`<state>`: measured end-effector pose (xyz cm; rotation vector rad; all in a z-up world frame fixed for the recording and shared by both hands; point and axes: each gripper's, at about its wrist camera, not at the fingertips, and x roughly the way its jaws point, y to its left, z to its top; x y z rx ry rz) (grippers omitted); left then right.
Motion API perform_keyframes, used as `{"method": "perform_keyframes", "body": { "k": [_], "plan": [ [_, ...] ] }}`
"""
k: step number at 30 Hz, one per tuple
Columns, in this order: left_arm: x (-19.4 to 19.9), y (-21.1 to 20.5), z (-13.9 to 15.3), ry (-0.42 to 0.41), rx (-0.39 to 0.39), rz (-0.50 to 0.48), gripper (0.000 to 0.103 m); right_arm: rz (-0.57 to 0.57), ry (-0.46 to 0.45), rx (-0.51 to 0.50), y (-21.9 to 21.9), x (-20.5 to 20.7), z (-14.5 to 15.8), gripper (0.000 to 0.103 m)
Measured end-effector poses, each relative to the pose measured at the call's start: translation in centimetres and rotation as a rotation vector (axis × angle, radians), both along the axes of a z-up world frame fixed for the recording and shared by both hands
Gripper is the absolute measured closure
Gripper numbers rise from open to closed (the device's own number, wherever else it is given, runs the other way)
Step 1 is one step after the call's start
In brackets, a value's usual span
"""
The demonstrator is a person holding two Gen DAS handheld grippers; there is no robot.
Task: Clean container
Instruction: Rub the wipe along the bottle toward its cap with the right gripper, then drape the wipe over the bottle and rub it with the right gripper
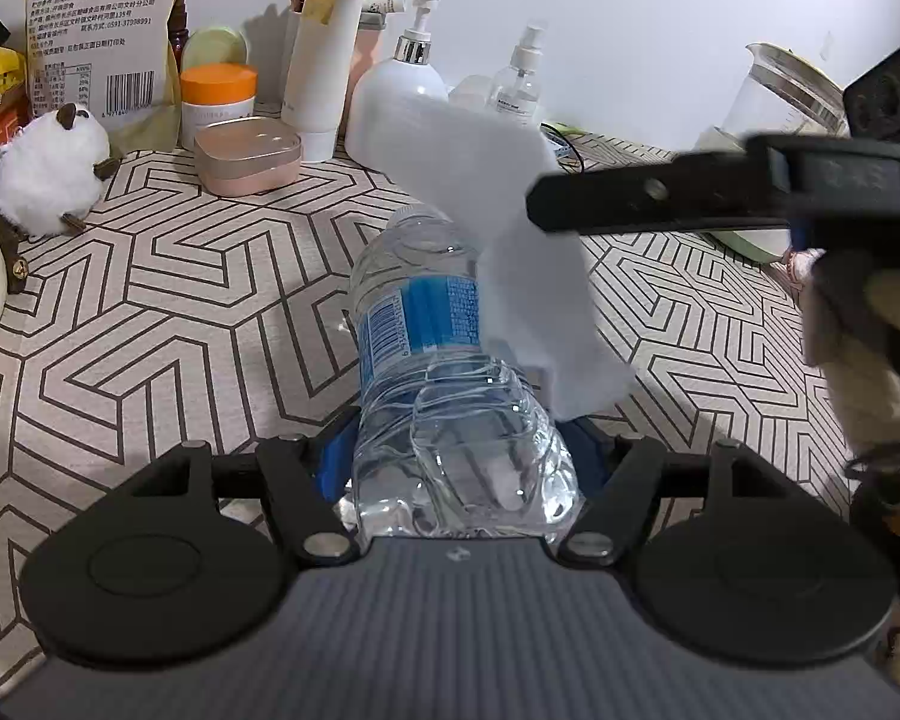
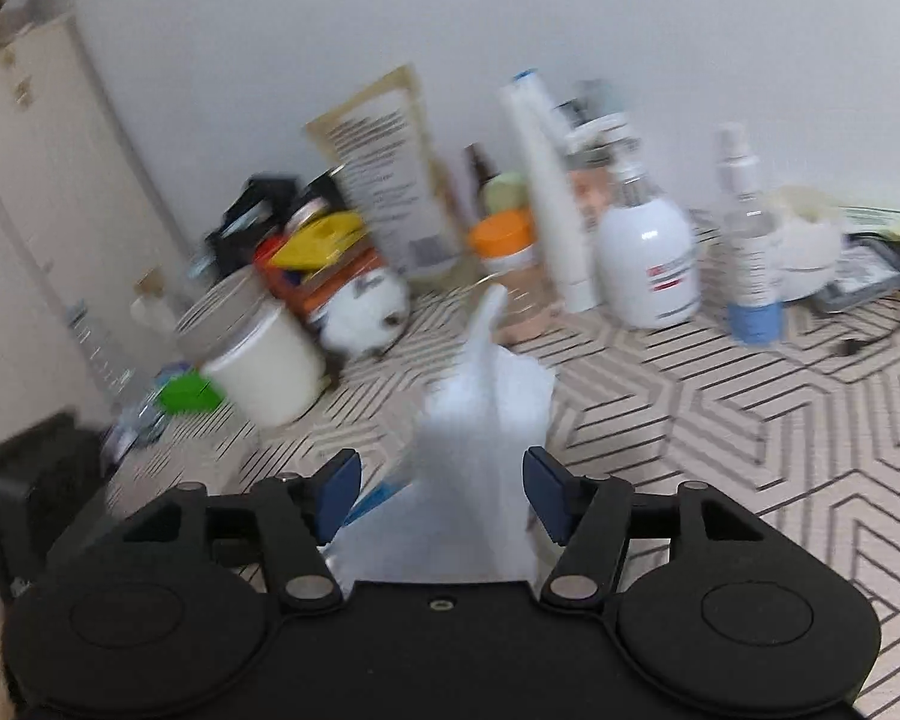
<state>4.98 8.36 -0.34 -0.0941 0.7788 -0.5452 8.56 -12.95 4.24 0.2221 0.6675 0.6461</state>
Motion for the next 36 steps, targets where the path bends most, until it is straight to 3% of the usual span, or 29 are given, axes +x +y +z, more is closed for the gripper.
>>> {"method": "perform_keyframes", "body": {
  "k": [2, 4, 6, 9, 20, 22, 24, 31, 34, 35, 36],
  "plan": [
    [0.0, 0.0, 0.0, 0.001, 0.000, 0.000, 0.033, -0.009, 0.008, 0.030, -0.3, 0.6, -0.6, 0.047],
    [0.0, 0.0, 0.0, 0.002, 0.000, 0.000, 0.033, 0.010, 0.033, 0.062, -0.3, 1.2, -1.2, 0.084],
    [0.0, 0.0, 0.0, 0.003, 0.000, 0.001, 0.033, 0.019, 0.038, 0.058, 0.1, 1.3, -1.7, 0.090],
    [0.0, -0.1, -0.1, 0.004, 0.006, 0.002, 0.034, 0.057, 0.026, 0.055, 0.8, 0.9, -1.7, 0.090],
    [0.2, -0.1, -0.2, 0.010, 0.013, 0.016, 0.034, 0.368, 0.033, 0.048, 4.2, -1.7, -0.5, 0.086],
    [0.3, 0.0, -0.3, 0.012, 0.014, 0.018, 0.034, 0.339, 0.036, 0.076, 3.4, -1.8, 0.0, 0.058],
    [0.3, 0.0, -0.3, 0.013, 0.014, 0.019, 0.034, 0.289, 0.039, 0.088, 2.6, -1.8, 0.5, 0.049],
    [0.4, -0.1, -0.3, 0.010, 0.015, 0.021, 0.034, 0.163, 0.175, 0.130, 1.0, -0.1, -0.6, 0.049],
    [0.4, -0.1, -0.2, 0.009, 0.016, 0.022, 0.034, 0.111, 0.169, 0.144, 1.0, 0.8, -1.6, 0.050],
    [0.4, -0.1, -0.2, 0.009, 0.017, 0.023, 0.034, 0.099, 0.152, 0.131, 1.2, 1.0, -1.8, 0.052],
    [0.4, -0.1, -0.3, 0.008, 0.017, 0.023, 0.034, 0.095, 0.132, 0.117, 1.5, 1.0, -2.0, 0.061]
  ]
}}
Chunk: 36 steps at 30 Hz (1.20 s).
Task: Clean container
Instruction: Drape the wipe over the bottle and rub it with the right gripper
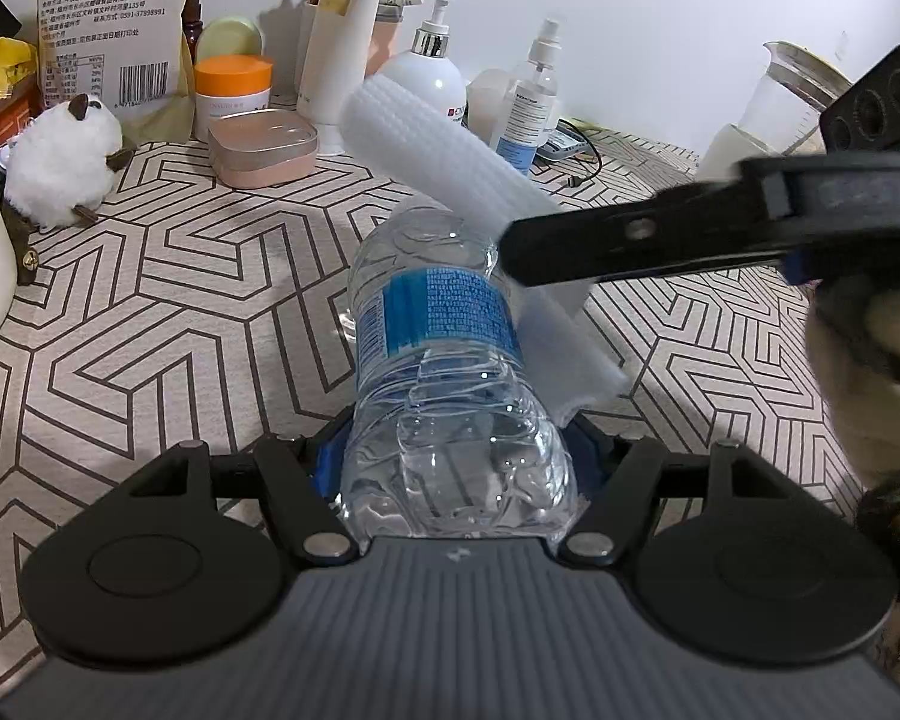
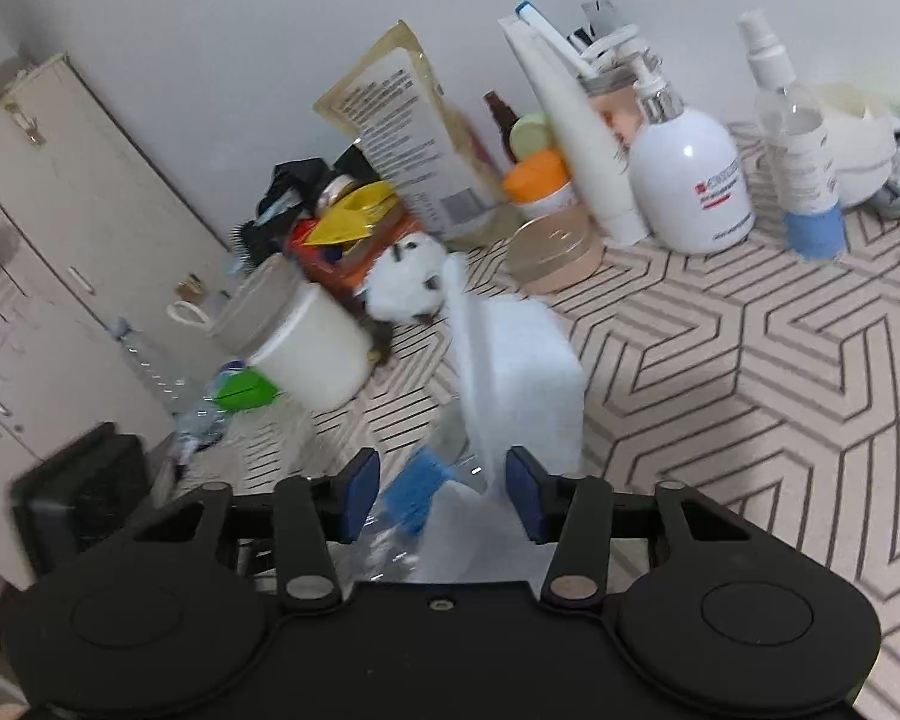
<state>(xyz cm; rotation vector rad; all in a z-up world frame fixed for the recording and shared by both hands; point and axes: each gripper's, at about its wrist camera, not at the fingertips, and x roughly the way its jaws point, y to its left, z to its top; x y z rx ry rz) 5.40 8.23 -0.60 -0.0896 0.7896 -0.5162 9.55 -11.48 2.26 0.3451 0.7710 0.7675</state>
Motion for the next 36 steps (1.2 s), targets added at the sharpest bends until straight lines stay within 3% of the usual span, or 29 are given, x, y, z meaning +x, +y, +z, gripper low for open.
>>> {"method": "perform_keyframes", "body": {
  "k": [4, 6, 9, 12, 14, 16, 18, 23, 30, 32, 33, 36],
  "plan": [
    [0.0, 0.0, -0.1, -0.001, 0.000, 0.001, 0.034, -0.003, -0.083, -0.016, 0.4, -0.4, 0.4, 0.087],
    [0.0, 0.0, -0.1, -0.002, 0.001, 0.000, 0.034, 0.034, -0.116, 0.013, 0.6, -0.6, 0.7, 0.087],
    [0.0, -0.1, -0.1, -0.004, 0.004, -0.002, 0.033, 0.147, -0.036, 0.108, 1.2, -0.1, 0.1, 0.087],
    [0.2, 0.1, -0.1, 0.000, -0.002, -0.002, 0.033, 0.208, -0.014, 0.081, 2.3, -0.2, -0.4, 0.087],
    [0.2, 0.1, -0.1, 0.000, -0.002, -0.003, 0.033, 0.245, 0.003, 0.087, 2.3, -0.5, 0.1, 0.080],
    [0.2, 0.1, 0.0, -0.001, 0.000, -0.003, 0.033, 0.230, -0.016, 0.087, 1.7, -1.0, 0.9, 0.053],
    [0.2, 0.0, 0.0, -0.002, 0.002, -0.003, 0.033, 0.194, -0.033, 0.070, 1.0, -1.5, 1.8, 0.043],
    [0.0, 0.1, 0.1, -0.001, 0.001, -0.002, 0.033, 0.135, 0.016, 0.054, -0.4, -1.6, 2.4, 0.042],
    [0.1, 0.1, 0.1, -0.003, 0.003, -0.001, 0.033, 0.035, 0.149, 0.075, -1.6, 0.5, 0.0, 0.042],
    [0.1, 0.2, 0.1, -0.001, 0.000, 0.000, 0.033, 0.074, 0.140, 0.046, -0.6, 0.4, -0.4, 0.046],
    [0.2, 0.2, 0.1, 0.001, -0.001, 0.000, 0.033, 0.086, 0.102, 0.006, 0.0, 0.1, -0.3, 0.057],
    [0.2, 0.3, 0.1, 0.003, -0.005, 0.001, 0.033, 0.095, 0.002, -0.084, 1.0, -0.5, -0.4, 0.073]
  ]
}}
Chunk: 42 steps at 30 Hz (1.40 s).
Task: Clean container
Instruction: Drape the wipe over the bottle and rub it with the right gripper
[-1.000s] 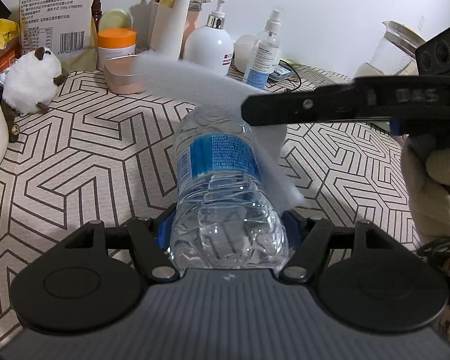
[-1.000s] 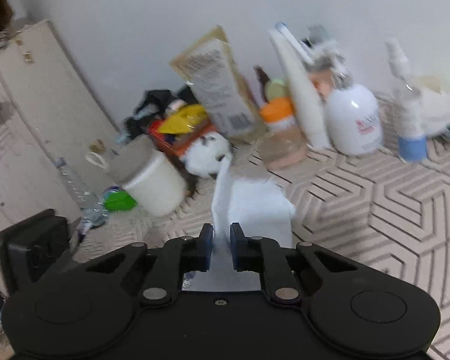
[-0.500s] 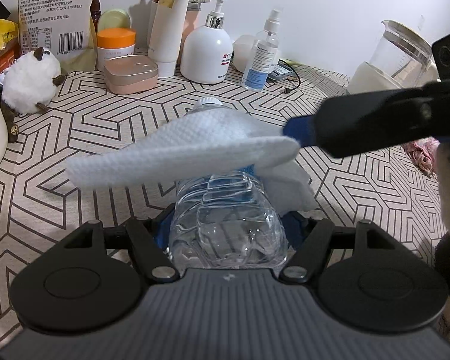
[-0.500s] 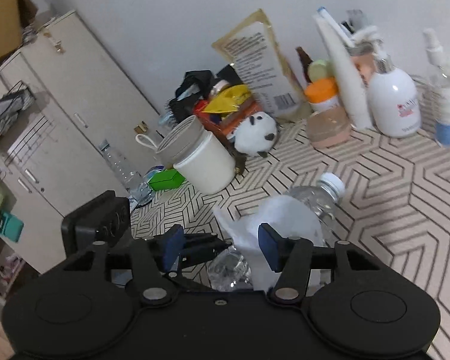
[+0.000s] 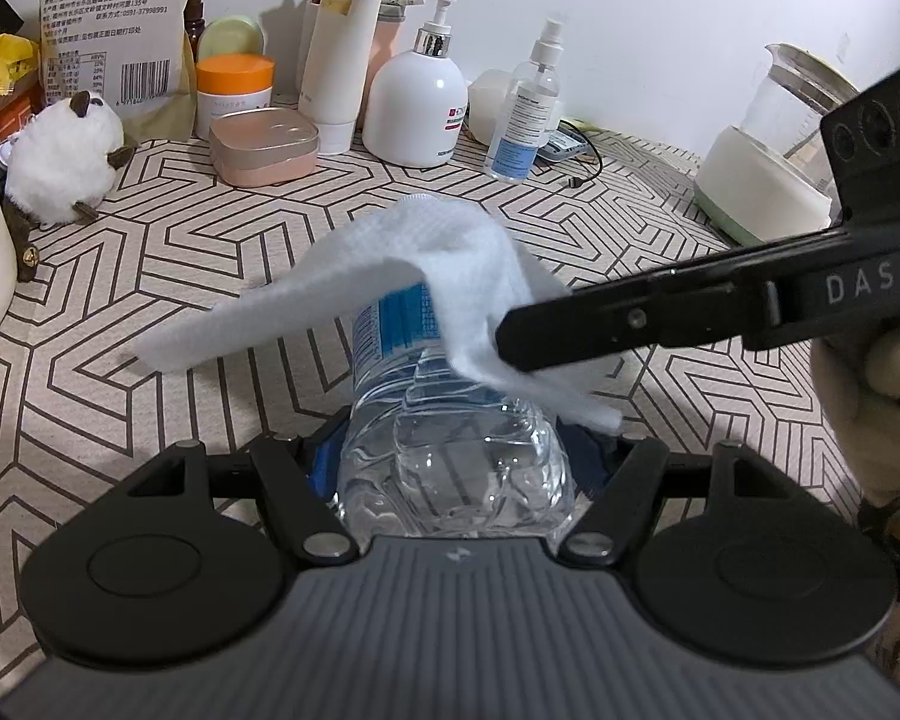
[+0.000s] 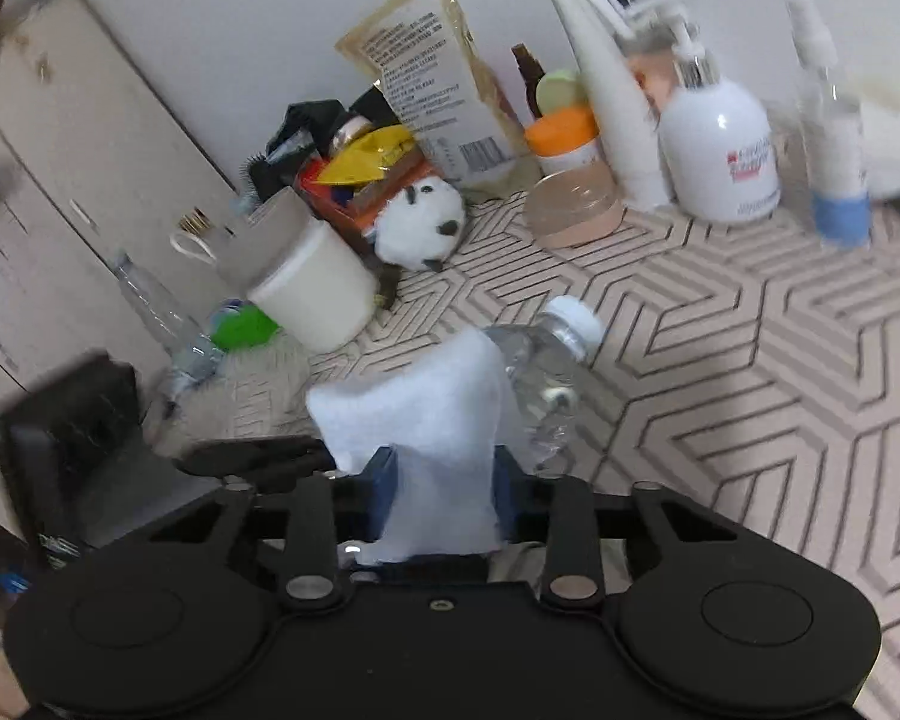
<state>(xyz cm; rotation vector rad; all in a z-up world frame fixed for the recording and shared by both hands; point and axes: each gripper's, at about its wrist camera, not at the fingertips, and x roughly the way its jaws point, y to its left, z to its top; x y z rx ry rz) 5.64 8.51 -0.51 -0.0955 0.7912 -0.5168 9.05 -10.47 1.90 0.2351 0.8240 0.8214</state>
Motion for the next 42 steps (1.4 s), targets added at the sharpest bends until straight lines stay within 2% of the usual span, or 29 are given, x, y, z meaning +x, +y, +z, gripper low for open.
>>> {"method": "perform_keyframes", "body": {
  "k": [1, 2, 4, 8, 9, 12, 14, 18, 21, 24, 28, 32, 42],
  "plan": [
    [0.0, 0.0, 0.0, 0.000, 0.000, 0.000, 0.033, 0.007, -0.015, 0.000, -0.1, 0.0, 0.1, 0.085],
    [0.0, 0.0, 0.0, 0.000, 0.000, 0.000, 0.033, -0.008, -0.034, -0.009, -0.3, 0.0, 0.3, 0.091],
    [0.0, 0.1, 0.0, 0.000, 0.000, 0.000, 0.033, -0.036, -0.072, -0.037, -0.7, -0.1, 0.6, 0.093],
    [0.1, 0.1, 0.0, 0.001, -0.002, -0.001, 0.033, -0.087, -0.133, -0.155, -0.8, -0.1, 0.9, 0.093],
    [0.0, 0.2, 0.0, 0.001, -0.003, -0.001, 0.033, -0.083, -0.137, -0.169, -0.9, -0.1, 0.9, 0.087],
    [0.1, 0.4, 0.0, 0.006, -0.010, -0.001, 0.033, -0.093, -0.100, -0.230, -1.0, -0.1, 0.7, 0.046],
    [0.1, 0.4, 0.0, 0.004, -0.008, -0.001, 0.033, -0.160, -0.109, -0.210, -1.5, 0.1, 1.2, 0.044],
    [0.0, 0.2, 0.0, -0.007, 0.011, 0.003, 0.035, -0.303, -0.068, -0.001, -4.0, 0.6, 1.9, 0.042],
    [0.0, 0.3, 0.0, -0.012, 0.008, 0.019, 0.037, -0.218, 0.020, 0.185, -3.4, 1.1, 0.9, 0.042],
    [-0.1, 0.2, 0.0, -0.024, 0.014, 0.023, 0.037, -0.174, 0.043, 0.178, -1.4, 1.2, 0.2, 0.042],
    [-0.2, -0.1, 0.0, -0.042, 0.030, 0.019, 0.037, -0.224, -0.074, -0.036, 0.8, 0.7, 0.0, 0.046],
    [0.3, 0.5, -0.1, -0.021, 0.001, 0.012, 0.037, -0.186, -0.089, -0.013, 0.2, 1.1, -0.5, 0.048],
    [0.4, 0.7, -0.1, -0.020, -0.005, 0.002, 0.037, 0.049, -0.051, -0.034, 1.2, -0.5, 0.3, 0.051]
  ]
}}
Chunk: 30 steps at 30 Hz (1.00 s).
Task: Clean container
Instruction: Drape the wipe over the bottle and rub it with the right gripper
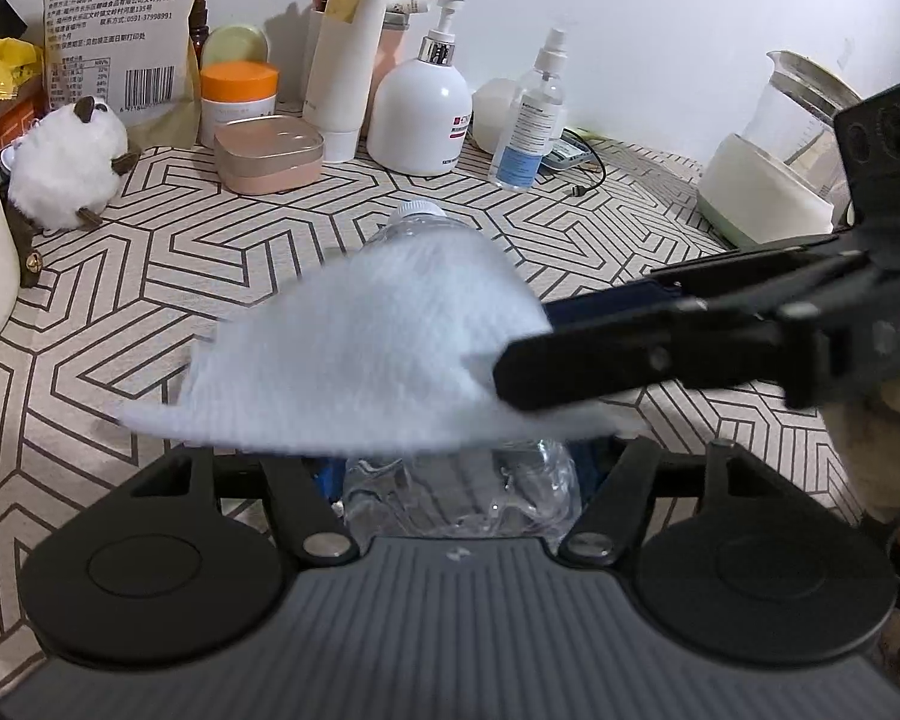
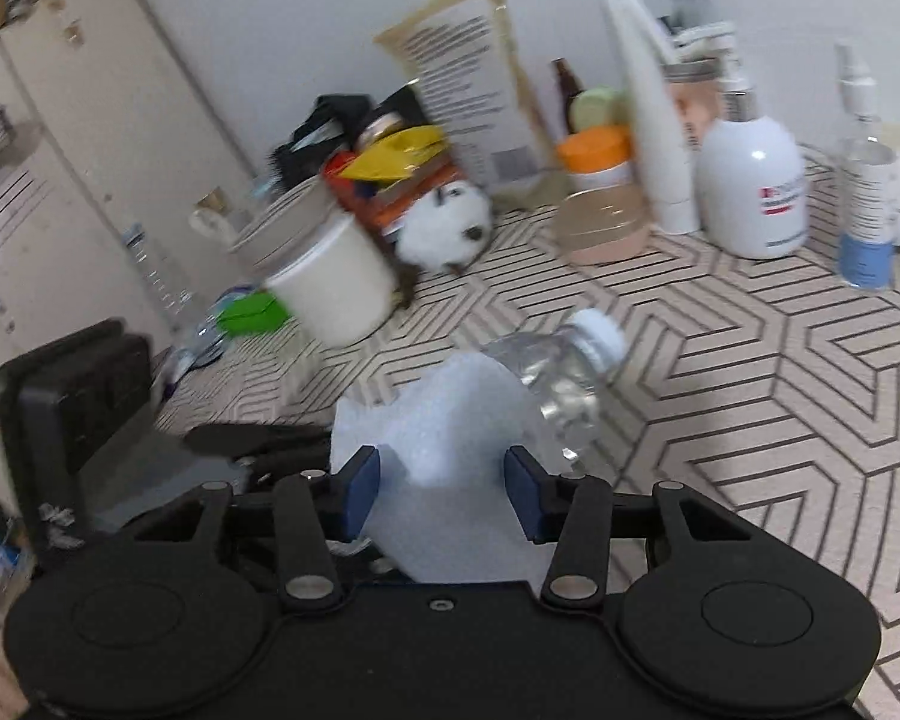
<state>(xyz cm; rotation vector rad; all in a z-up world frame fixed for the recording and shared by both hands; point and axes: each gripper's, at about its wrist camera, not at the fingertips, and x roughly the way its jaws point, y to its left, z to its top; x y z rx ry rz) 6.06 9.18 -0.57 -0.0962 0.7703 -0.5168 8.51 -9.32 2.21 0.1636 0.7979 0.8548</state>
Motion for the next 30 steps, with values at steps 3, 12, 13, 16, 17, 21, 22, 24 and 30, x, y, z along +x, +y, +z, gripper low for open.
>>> {"method": "perform_keyframes", "body": {
  "k": [3, 12, 13, 16, 17, 21, 22, 24, 30],
  "plan": [
    [0.0, 0.0, 0.0, -0.001, 0.000, 0.000, 0.037, 0.011, 0.003, 0.001, 0.1, -0.2, 0.0, 0.051],
    [0.0, 0.0, 0.0, -0.007, 0.009, 0.003, 0.037, -0.106, 0.026, 0.044, -1.0, 1.0, -1.0, 0.047],
    [0.0, 0.0, 0.0, -0.007, 0.010, 0.003, 0.037, -0.112, 0.037, 0.058, -1.2, 1.2, -1.1, 0.047],
    [-0.2, -0.2, 0.1, -0.006, 0.010, 0.012, 0.037, -0.123, 0.054, 0.077, -1.5, 1.4, -1.4, 0.047],
    [-0.3, -0.4, 0.1, -0.006, 0.009, 0.017, 0.037, -0.123, 0.051, 0.074, -1.5, 1.4, -1.3, 0.047],
    [-0.4, -0.4, 0.1, -0.005, 0.009, 0.017, 0.037, -0.113, 0.038, 0.054, -1.0, 1.0, -1.1, 0.046],
    [-0.4, -0.4, 0.1, -0.002, 0.009, 0.016, 0.036, -0.094, 0.037, 0.046, -0.9, 0.8, -0.9, 0.047],
    [-0.3, -0.2, 0.1, 0.005, 0.004, 0.015, 0.036, -0.035, 0.034, 0.025, -0.3, 0.2, -0.4, 0.047],
    [-0.4, -0.4, 0.1, -0.004, 0.019, 0.014, 0.036, 0.042, -0.004, -0.038, 0.9, -1.3, 0.4, 0.047]
  ]
}}
